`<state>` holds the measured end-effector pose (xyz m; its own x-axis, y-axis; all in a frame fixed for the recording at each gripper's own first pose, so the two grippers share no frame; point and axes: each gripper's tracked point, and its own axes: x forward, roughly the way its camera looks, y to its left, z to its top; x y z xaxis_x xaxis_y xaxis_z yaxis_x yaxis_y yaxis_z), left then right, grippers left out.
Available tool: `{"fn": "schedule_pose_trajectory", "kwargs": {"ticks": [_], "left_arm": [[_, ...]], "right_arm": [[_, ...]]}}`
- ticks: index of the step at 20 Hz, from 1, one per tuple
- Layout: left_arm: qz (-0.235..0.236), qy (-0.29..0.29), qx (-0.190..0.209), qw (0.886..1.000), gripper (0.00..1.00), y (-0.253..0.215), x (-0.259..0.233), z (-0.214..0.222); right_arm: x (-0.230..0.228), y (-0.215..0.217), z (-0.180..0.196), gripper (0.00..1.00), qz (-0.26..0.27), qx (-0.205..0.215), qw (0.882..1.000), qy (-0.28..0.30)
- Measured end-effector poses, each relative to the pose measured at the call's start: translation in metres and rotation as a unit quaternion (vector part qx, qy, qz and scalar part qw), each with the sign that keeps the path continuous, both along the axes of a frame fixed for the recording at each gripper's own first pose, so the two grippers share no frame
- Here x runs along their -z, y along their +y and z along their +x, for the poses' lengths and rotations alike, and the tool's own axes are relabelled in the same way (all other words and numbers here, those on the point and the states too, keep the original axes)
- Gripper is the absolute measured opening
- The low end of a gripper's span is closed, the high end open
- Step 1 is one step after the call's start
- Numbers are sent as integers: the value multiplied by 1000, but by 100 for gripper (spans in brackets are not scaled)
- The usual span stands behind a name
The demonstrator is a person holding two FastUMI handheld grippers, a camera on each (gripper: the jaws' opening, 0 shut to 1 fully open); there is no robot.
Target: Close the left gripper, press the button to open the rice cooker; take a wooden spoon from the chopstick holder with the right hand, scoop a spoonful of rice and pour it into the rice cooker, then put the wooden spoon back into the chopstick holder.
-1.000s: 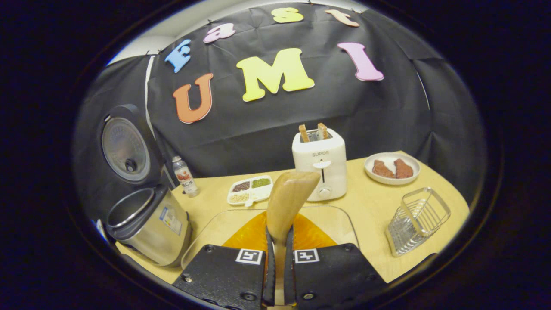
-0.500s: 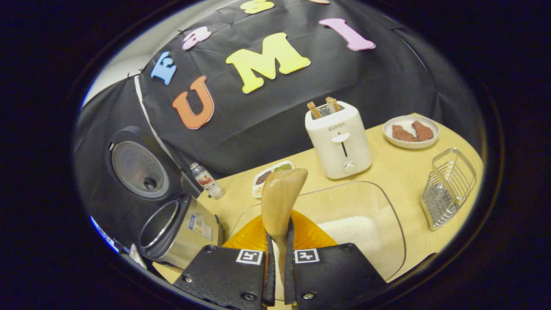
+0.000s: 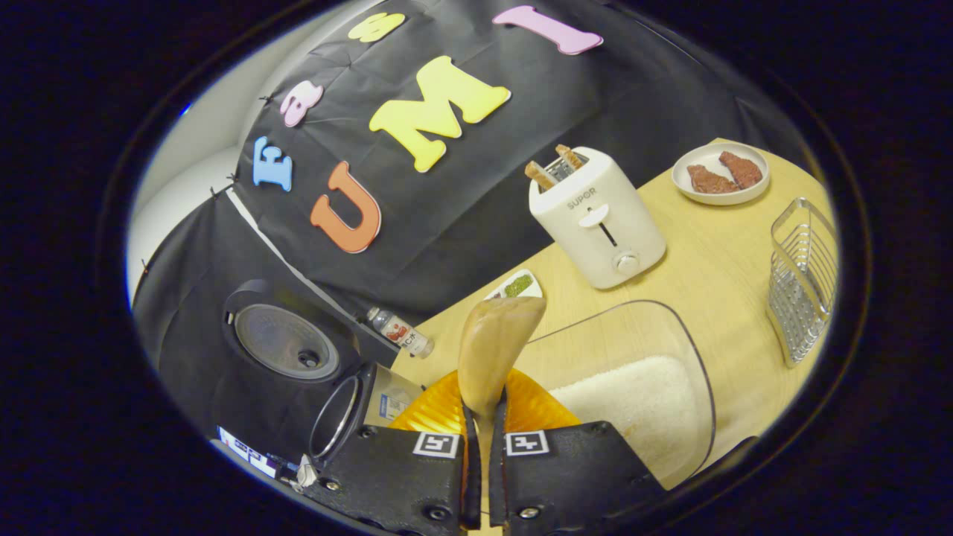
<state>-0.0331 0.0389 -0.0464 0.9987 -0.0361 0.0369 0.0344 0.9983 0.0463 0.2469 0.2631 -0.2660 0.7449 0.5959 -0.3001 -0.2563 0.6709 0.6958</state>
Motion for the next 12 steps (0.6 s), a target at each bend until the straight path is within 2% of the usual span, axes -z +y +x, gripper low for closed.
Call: {"fn": "schedule_pose_trajectory", "kwargs": {"ticks": [4,7,10,12], "left_arm": [[5,-6,3,1000,96,-3,-3,-5],[8,-7,6,1000,96,-4,-4,-5],[10,-9,8,1000,96,-6,-6,-9],[12,-11,7,1000,96,-7,-7,-14]], "right_arm": [[-25,-34,2,10,18,37,999,-23],[-28,-61,6,10,48,71,996,-13],[-22,-81,5,9,121,101,987,30],[-23,-91,4,5,188,113,974,61]]}}
